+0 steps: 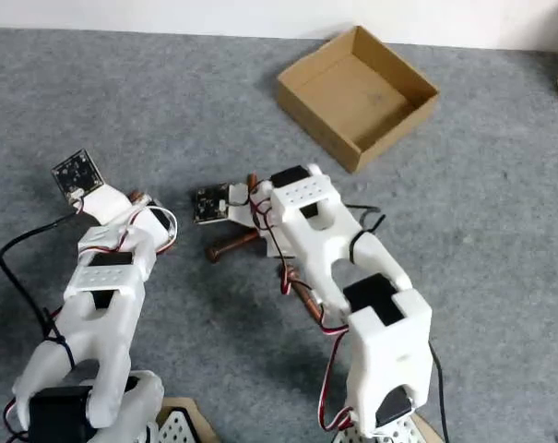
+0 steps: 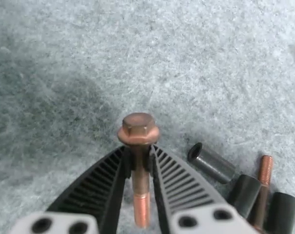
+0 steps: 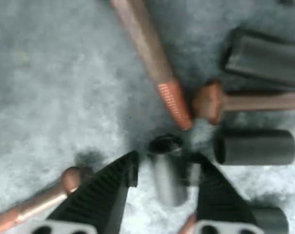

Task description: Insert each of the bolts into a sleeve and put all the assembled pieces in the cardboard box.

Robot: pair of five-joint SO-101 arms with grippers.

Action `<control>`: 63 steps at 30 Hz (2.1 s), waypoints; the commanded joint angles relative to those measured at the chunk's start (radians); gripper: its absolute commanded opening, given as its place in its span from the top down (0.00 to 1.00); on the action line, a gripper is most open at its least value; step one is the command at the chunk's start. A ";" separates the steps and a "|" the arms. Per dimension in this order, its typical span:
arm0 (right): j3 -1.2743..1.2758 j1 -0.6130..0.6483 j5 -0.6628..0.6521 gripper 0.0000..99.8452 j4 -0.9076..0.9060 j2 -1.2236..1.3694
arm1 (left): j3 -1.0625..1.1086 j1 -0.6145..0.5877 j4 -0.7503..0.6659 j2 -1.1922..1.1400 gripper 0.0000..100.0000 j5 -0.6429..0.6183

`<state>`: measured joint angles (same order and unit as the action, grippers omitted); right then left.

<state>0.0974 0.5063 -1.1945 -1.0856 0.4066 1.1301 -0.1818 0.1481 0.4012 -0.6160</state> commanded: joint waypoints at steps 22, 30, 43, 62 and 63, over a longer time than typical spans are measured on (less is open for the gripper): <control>0.045 0.067 0.503 1.00 -0.012 -0.357 | 0.024 0.073 -0.025 0.007 0.99 0.008; 0.216 0.051 0.652 1.00 -0.015 -0.624 | 0.025 0.074 -0.025 0.013 0.99 0.006; 0.627 0.045 0.738 1.00 -0.012 -1.182 | 0.018 0.110 -0.020 0.015 0.99 0.000; 0.966 0.022 0.842 1.00 0.030 -1.724 | -0.217 0.182 0.348 0.016 0.99 -0.063; 0.986 0.022 0.842 1.00 0.035 -1.744 | -0.225 0.199 0.348 0.016 0.99 -0.058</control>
<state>1.0687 0.5355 -0.3629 -1.0856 -1.2674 0.9751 -0.0361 0.4933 0.4012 -0.6743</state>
